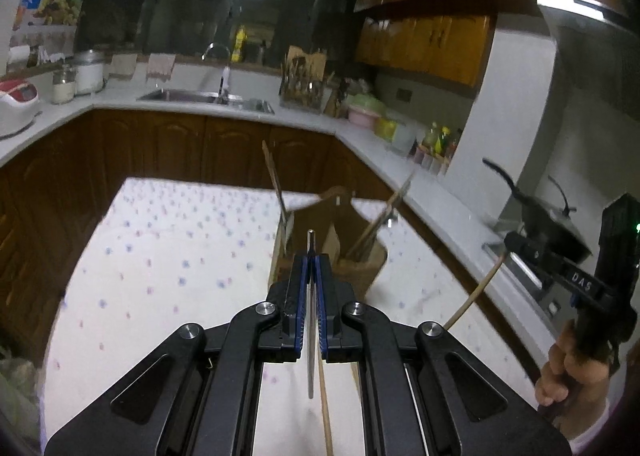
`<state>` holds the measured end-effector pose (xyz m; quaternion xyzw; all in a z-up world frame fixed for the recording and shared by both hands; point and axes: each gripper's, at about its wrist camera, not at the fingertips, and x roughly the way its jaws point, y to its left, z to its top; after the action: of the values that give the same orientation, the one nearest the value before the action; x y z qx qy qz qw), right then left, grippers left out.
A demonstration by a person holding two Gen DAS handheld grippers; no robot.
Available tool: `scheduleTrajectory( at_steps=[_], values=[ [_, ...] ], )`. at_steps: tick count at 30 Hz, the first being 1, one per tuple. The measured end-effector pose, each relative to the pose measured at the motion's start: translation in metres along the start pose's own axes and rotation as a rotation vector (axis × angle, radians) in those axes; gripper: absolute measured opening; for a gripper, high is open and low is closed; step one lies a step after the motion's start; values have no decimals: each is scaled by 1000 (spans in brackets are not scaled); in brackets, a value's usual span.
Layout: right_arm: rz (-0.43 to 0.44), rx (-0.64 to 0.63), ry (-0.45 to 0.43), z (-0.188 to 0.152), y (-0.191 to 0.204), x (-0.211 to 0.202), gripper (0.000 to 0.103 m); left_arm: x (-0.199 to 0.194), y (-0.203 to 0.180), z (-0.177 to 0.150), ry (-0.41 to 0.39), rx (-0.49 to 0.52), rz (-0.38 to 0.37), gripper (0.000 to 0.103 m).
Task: Organize utensils
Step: 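Carry both chopsticks upright and lower them into the wooden holder, then open both grippers to release the chopsticks into the holder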
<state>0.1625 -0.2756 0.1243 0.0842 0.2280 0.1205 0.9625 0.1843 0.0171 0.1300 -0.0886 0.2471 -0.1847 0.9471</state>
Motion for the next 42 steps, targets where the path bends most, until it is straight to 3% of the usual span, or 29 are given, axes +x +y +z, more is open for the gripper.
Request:
scheduleTrajectory(
  at_steps=[8, 15, 23, 28, 34, 40, 42],
  values=[
    [-16, 2, -131, 53, 4, 8, 5, 4, -3, 78, -164, -19, 25, 4],
    [-46, 22, -203, 86, 1, 33, 5, 46, 6, 114, -217, -74, 49, 4],
    [-78, 58, -195, 76, -14, 75, 5, 110, 28, 88, -162, -133, 87, 4],
    [-88, 58, -131, 54, -21, 104, 5, 138, 39, 62, -93, -146, 104, 5],
    [-88, 68, -46, 30, -30, 125, 5, 149, 41, 44, -40, -137, 112, 6],
    [-76, 82, -12, 29, -32, 129, 7, 146, 40, 43, -17, -123, 105, 7],
    [-67, 87, 2, 31, -33, 129, 11, 143, 40, 44, -10, -129, 96, 14]
  ],
)
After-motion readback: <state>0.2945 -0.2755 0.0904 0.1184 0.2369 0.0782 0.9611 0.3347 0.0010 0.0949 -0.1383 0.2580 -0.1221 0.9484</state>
